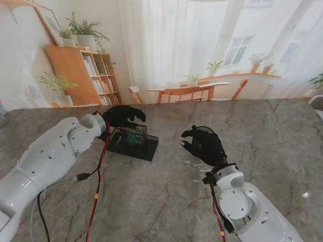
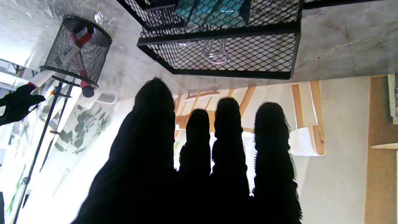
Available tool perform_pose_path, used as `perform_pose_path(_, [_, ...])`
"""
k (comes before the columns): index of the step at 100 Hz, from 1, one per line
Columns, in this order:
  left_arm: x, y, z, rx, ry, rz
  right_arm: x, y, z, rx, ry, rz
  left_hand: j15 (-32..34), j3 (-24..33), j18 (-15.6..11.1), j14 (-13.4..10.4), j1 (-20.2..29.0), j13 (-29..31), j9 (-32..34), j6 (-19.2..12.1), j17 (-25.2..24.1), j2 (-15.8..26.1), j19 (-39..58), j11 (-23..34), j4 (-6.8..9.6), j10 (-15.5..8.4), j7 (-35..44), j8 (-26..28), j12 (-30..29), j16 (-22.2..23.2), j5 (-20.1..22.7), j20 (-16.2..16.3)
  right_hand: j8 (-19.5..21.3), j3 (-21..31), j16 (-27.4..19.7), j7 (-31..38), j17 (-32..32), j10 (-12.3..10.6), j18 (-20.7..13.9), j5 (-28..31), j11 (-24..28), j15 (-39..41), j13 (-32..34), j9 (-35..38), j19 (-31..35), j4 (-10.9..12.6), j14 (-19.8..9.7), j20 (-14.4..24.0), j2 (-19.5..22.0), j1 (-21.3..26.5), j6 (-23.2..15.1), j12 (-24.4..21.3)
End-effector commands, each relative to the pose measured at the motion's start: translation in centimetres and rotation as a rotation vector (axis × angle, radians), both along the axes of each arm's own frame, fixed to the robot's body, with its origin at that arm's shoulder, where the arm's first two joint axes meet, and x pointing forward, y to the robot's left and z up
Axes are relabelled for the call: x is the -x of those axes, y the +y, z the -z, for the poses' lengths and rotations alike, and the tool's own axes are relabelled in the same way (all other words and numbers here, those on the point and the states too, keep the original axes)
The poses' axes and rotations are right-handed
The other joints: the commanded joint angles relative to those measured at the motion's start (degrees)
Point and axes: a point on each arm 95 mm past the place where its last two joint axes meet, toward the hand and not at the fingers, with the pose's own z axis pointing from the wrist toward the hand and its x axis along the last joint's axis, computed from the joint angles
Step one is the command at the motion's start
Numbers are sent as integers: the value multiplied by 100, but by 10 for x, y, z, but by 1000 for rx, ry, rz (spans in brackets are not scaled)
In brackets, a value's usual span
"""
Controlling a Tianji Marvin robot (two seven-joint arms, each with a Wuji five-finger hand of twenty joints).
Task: Organize desk stationery
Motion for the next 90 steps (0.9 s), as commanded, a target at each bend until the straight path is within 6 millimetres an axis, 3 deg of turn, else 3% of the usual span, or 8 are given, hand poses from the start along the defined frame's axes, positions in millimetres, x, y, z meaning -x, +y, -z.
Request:
perform_pose_path(1, [3,1,1,-22,3,2,1,1,2,1,11,-7,-733,-280,575,206,-227,-569,-480,67,-845,374,-548,-561,-138,-16,-887,-519,-596,-613,-334,-205,147,-105,85,38,-58,0,-80,82,99,30,-97,59,74,52,-55,85,217,34,6,70])
perform_pose_path(10, [6,3,0,-54,4,8,1,1,2,1,10,-6,-1790,-342,1191,461,-851,-1610,-1254,84,-2126,496,-1695,-1283,-191,-3,-2056,-1078,-1209,-1717,-802,-958,147,-104,84,35,-59,-3,-81,75,96,27,-103,53,74,52,-65,85,218,35,7,70])
perform_pose_path(15, [8,4,-2,-65,6,10,1,1,2,1,9,-7,-2073,-369,1369,614,-1155,-2101,-1668,109,-2545,581,-2189,-1485,-206,17,-2400,-1203,-1382,-2058,-1106,-1335,146,-102,85,34,-59,0,-82,74,96,29,-100,52,73,53,-64,85,220,39,8,70])
perform_pose_path(24, [12,5,-5,-75,7,14,1,1,2,0,10,-9,-2313,-391,1372,756,-1534,-2805,-2240,224,-3014,678,-2896,-1654,-216,119,-2765,-1360,-1552,-2412,-1602,-1794,146,-104,84,35,-59,-4,-83,75,97,26,-102,55,73,52,-69,85,219,34,11,70])
perform_pose_path(35, [15,7,-9,-94,1,28,1,1,2,0,9,-11,-2460,-389,1091,771,-1996,-3465,-2905,350,-3054,825,-4152,-1762,-216,307,-3076,-1724,-1718,-2723,-2069,-2281,147,-104,83,36,-57,-1,-87,77,95,24,-104,51,73,52,-61,85,216,34,10,70])
perform_pose_path(47, [16,8,-10,-117,9,47,1,1,2,-1,8,-12,-2710,-404,875,705,-2380,-3611,-3011,386,-3059,906,-4947,-1864,-203,415,-3201,-3023,-2095,-2872,-2074,-1937,147,-103,84,36,-58,-9,-85,75,97,26,-101,53,70,52,-69,84,215,34,6,70])
perform_pose_path(63, [9,7,-4,-156,38,72,1,1,3,-1,5,-11,-2526,-391,807,638,-2495,-3536,-2990,339,-3025,888,-4889,-1717,-198,401,-3155,-3209,-1788,-2750,-2062,-1740,146,-103,84,34,-57,-5,-84,71,96,26,-101,52,72,52,-67,85,217,36,8,70])
perform_pose_path(90, [-15,4,11,-215,71,105,2,0,2,1,-2,-7,-2245,-384,599,557,-2424,-3342,-2839,523,-2875,865,-4302,-1546,-194,372,-3049,-2612,-1211,-2537,-2073,-1700,147,-105,84,36,-59,-13,-84,79,96,26,-101,51,68,52,-63,84,220,31,14,69])
